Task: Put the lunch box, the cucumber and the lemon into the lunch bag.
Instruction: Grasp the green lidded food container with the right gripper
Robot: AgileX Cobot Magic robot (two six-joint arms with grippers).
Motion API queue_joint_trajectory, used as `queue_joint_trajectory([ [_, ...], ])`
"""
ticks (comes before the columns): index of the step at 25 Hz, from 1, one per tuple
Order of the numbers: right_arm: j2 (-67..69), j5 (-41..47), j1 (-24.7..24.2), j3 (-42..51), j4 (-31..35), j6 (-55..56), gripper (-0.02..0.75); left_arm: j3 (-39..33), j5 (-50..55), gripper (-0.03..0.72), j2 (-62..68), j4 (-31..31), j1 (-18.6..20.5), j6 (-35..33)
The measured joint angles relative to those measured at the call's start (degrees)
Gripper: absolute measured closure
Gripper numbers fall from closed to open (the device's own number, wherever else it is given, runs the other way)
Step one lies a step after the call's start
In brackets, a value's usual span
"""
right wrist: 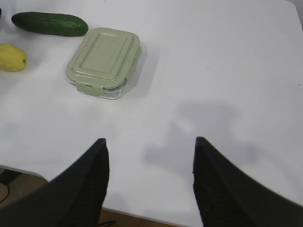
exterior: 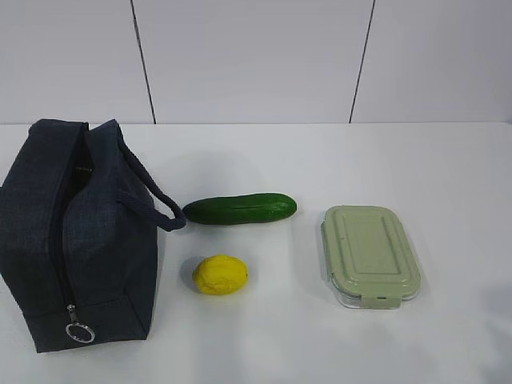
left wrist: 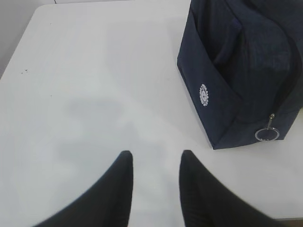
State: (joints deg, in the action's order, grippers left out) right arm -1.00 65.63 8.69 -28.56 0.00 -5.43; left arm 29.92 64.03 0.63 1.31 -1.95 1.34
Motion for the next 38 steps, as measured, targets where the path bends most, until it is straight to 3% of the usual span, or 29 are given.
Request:
queue_joint_trajectory([
  [38,0.0,0.0,0.0,0.0,-1.2,0.0,0.302,0.0,0.0,0.446,0.0,0.0,0.0,0.0],
])
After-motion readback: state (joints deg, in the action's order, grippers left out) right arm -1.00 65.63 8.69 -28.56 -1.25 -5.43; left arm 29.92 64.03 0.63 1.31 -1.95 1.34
